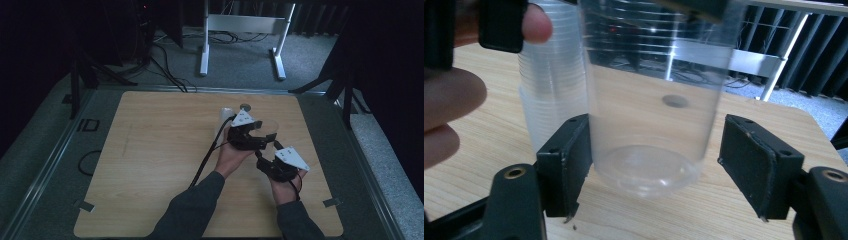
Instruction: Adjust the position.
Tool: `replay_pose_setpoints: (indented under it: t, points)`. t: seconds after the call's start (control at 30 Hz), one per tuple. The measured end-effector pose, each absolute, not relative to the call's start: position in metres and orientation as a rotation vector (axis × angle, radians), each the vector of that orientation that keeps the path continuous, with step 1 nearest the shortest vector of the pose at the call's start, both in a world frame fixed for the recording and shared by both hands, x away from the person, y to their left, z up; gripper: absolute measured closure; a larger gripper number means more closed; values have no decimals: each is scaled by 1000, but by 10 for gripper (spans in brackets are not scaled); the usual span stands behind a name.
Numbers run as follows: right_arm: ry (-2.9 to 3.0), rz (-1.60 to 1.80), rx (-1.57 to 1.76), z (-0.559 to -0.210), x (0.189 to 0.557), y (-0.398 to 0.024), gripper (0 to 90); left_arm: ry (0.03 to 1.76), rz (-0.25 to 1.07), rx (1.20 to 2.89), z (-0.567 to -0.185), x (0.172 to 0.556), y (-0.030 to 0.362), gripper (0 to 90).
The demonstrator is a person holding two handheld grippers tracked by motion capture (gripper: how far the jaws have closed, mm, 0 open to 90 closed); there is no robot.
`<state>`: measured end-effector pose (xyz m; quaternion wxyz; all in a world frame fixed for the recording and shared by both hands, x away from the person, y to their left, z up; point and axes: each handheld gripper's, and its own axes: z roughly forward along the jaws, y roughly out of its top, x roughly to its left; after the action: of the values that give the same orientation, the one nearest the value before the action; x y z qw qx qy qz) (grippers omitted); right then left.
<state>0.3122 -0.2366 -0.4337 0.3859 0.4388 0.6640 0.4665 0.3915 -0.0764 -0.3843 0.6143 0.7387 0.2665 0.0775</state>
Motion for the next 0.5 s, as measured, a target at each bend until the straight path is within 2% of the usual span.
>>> replay_pose_setpoints:
  t: [0.5]
  points:
    - [1678, 1203, 1111, -433, 305, -246, 270, 629, 270, 1722, -388, 392, -75, 296]
